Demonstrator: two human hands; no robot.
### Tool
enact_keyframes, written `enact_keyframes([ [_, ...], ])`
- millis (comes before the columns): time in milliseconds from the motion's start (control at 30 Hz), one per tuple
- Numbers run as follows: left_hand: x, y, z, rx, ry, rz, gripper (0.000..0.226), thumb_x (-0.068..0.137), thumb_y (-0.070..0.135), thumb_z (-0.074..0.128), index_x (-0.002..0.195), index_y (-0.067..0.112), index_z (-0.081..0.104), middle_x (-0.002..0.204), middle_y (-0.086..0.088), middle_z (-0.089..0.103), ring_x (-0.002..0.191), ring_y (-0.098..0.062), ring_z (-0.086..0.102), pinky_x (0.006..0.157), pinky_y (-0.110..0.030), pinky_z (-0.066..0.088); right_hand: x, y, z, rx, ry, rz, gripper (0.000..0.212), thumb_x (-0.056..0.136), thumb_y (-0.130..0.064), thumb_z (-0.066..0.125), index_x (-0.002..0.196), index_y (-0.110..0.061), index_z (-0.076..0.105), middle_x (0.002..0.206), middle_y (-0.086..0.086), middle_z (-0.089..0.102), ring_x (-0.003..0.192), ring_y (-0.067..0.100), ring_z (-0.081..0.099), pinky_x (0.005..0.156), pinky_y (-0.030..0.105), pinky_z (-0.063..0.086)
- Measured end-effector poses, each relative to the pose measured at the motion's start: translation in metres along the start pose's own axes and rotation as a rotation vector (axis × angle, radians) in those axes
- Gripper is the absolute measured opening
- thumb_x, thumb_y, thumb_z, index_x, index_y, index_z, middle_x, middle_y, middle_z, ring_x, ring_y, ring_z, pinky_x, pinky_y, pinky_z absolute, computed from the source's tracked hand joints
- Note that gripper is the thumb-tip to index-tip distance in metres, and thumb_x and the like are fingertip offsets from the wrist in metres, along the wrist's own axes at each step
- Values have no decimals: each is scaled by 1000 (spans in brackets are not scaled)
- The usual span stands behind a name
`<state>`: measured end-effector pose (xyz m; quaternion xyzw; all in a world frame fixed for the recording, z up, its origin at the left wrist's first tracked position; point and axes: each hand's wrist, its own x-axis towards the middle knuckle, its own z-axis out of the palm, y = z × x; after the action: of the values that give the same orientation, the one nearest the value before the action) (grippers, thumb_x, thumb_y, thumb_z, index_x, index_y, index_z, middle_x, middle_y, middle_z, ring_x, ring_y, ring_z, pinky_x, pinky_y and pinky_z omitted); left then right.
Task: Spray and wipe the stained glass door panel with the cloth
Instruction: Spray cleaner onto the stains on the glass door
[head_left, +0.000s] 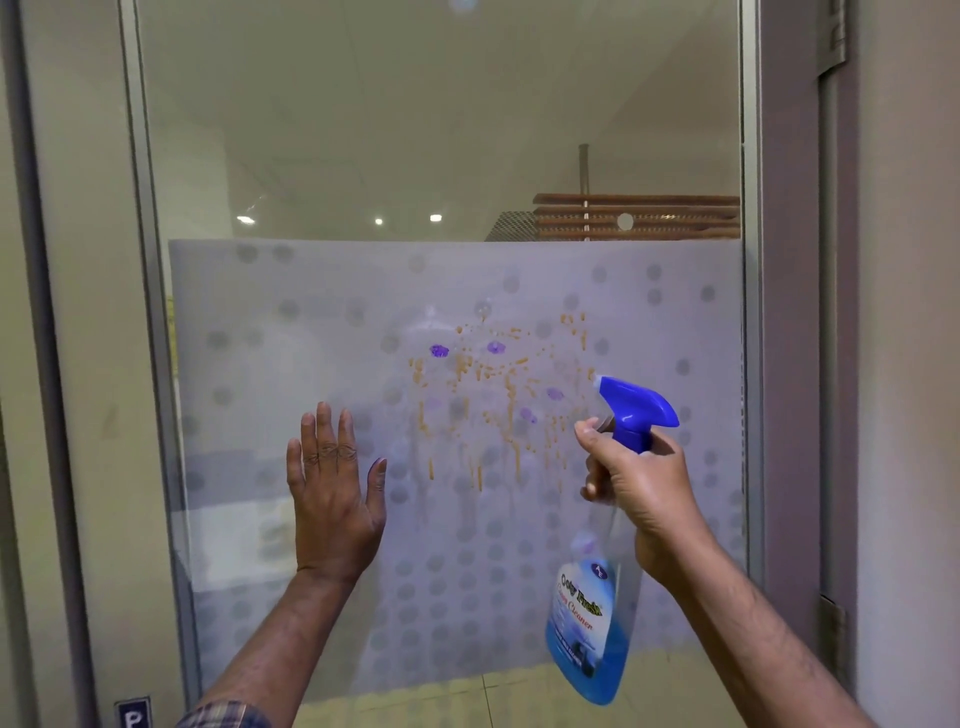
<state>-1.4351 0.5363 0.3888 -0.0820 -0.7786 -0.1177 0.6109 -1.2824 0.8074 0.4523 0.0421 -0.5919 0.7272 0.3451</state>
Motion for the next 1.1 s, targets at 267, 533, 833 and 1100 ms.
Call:
enact_keyframes([
  [267,-11,-1,-40,-226,-12,111,56,103,29,45,153,4,39,166,-18,26,158,-31,16,125,-54,21,-51,-7,1,-22,-60,-15,5,92,-16,73,91,-11,71,62,7,50,62,23,46,59,31,50],
  [533,-70,43,-117,-757,-308,177,53,96,62,51,128,22,66,133,26,58,138,7,41,109,-31,32,-101,-15,6,-27,-216,-31,11,90,-18,75,91,-9,68,62,14,47,53,21,46,62,39,51],
  [833,-115,77,-205,-932,-944,-4,69,74,70,73,137,53,51,146,45,39,148,14,13,122,-25,18,-154,-27,-7,-4,-477,-7,26,87,-23,79,97,-2,67,58,14,49,53,25,46,60,36,47],
  [1100,-154,126,-279,-1038,-1120,-293,61,81,20,85,137,25,60,142,24,55,129,24,41,113,-12,37,-203,-50,-46,88,-639,71,24,85,-21,78,98,-4,67,57,9,51,49,23,46,57,32,48],
])
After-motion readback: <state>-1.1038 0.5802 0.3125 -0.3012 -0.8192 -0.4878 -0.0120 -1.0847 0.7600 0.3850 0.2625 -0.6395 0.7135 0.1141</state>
